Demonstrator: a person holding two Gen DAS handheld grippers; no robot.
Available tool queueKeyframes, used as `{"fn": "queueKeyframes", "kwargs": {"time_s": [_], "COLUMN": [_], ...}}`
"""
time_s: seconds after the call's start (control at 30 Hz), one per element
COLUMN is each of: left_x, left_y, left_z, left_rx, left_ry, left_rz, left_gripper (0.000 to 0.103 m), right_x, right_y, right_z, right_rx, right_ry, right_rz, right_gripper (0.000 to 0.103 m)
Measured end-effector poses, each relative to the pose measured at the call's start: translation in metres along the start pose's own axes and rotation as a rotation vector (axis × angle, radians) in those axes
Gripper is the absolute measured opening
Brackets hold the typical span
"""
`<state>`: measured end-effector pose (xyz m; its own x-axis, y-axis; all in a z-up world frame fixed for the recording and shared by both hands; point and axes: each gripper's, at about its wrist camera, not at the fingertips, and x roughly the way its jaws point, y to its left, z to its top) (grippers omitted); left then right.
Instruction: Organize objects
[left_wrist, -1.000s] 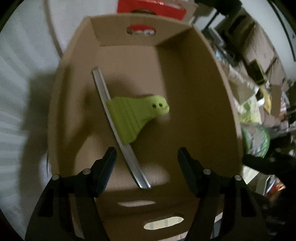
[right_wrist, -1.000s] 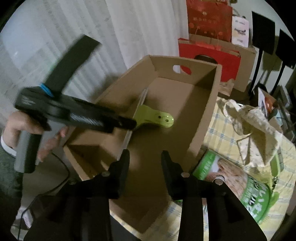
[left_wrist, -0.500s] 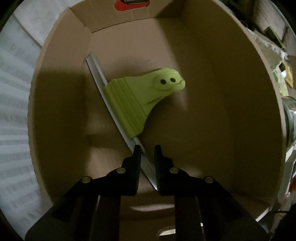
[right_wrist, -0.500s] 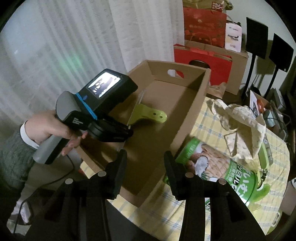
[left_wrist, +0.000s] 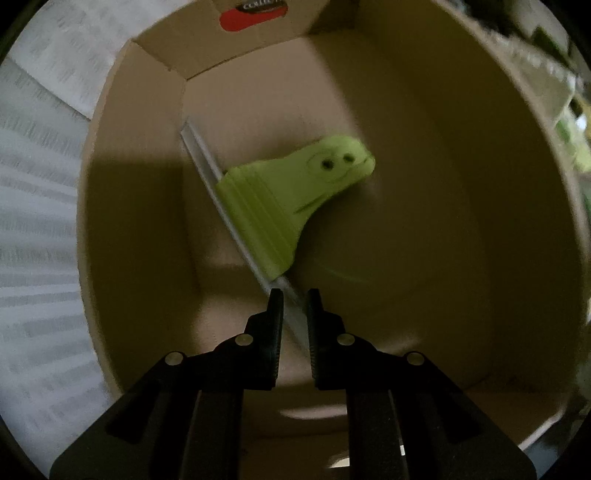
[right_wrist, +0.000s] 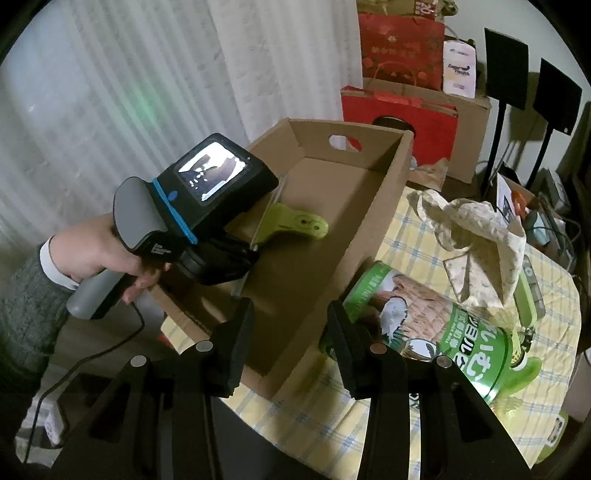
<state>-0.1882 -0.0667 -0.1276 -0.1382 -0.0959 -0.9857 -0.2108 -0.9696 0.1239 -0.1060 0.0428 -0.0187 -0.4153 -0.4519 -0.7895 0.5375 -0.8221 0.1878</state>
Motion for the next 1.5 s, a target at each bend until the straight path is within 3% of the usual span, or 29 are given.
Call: {"fn": "queueKeyframes", "kwargs": {"time_s": [0.03,0.2,0.4,0.53,0.6,0.83,1.07,1.1,1.17,1.23,1.5], "left_x": [-0.001,0.007,0.001,-0.001,0.001,-0.035,-0.066,-0.09,-0.105,-0.106,-0.123], "left_y": [-0.002,-0.012,-0.004,-0.003,0.001,0.009,-0.034,-0.026,-0.032,-0.011,-0.035], "left_z": [0.001,-0.005,-0.01,-0.02,-0.026,-0.046,-0.092,-0.064,-0.07,-0.039,-0.027], "left_rx": [-0.001,0.056,0.037,0.081,0.081,-0.032,-0.055,-0.056,-0.058,-0.056,-0.021], "left_ry": [0.0,0.012,-0.013,-0.008,0.006,-0.104,-0.227,-0.242,-0.273,-0.297,-0.341], "left_rz": [-0.022,0.097,0.137,0.26,0.285,0.115,-0.021,-0.043,-0.088,-0.134,-0.282], "left_gripper": [0.011,0.011,0.011,0.011,0.011,0.014,0.039,0.041,0.049,0.06,0.082], "right_x": [-0.001,-0.003,-0.007,-0.009,-0.01,-0.012,-0.029,-0.031,-0.037,-0.042,-0.064], "right_y": [0.0,-0.001,-0.005,-0.008,-0.008,-0.011,-0.022,-0.025,-0.033,-0.04,-0.079], "right_z": [0.0,-0.001,-0.004,-0.004,-0.005,-0.006,-0.01,-0.01,-0.012,-0.014,-0.027], "right_rx": [0.001,0.007,0.015,0.025,0.025,0.04,0.062,0.068,0.086,0.108,0.2], "right_ry": [-0.001,-0.002,-0.01,-0.012,-0.012,-0.021,-0.041,-0.044,-0.052,-0.058,-0.088], "right_rz": [0.0,0.004,0.0,0.003,0.002,0.009,-0.027,-0.035,-0.055,-0.074,-0.144], "right_gripper": [0.042,0.042,0.043,0.043,0.043,0.043,0.044,0.045,0.049,0.052,0.065]}}
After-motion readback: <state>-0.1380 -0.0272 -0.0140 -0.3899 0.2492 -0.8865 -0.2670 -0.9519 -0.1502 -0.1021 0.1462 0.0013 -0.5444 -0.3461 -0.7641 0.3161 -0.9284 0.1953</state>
